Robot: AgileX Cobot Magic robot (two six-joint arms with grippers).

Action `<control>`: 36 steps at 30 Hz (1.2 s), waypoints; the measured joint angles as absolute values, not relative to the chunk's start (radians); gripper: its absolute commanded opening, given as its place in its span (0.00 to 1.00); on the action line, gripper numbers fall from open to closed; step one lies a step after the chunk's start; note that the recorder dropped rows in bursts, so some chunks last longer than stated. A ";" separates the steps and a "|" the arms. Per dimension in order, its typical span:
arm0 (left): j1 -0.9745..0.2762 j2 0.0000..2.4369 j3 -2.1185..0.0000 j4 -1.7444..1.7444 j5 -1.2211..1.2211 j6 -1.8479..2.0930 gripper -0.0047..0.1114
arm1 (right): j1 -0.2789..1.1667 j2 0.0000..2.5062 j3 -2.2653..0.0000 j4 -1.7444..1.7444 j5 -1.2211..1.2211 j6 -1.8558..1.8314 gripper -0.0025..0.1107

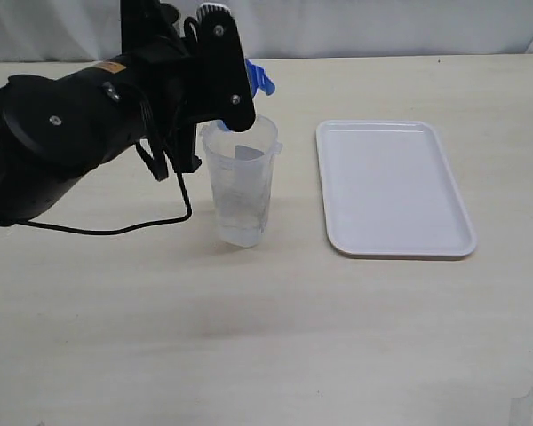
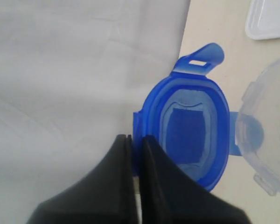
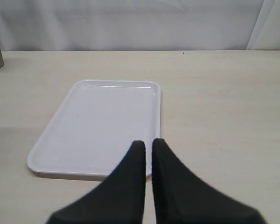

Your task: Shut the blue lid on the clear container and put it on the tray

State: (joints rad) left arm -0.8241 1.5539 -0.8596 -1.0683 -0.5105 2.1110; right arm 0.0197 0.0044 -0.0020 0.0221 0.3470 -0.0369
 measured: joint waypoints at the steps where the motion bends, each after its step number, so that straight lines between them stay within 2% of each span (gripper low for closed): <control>1: -0.824 1.554 -0.855 -1.068 -0.510 2.111 0.04 | 0.020 0.004 -0.002 0.022 0.347 -0.037 0.07; 13: -0.826 1.552 -0.851 -1.014 -0.556 2.111 0.04 | 0.020 0.004 -0.002 0.022 0.347 -0.037 0.07; 36: -0.918 1.542 -0.851 -1.001 -0.632 2.111 0.04 | 0.020 0.004 -0.002 0.022 0.347 -0.037 0.07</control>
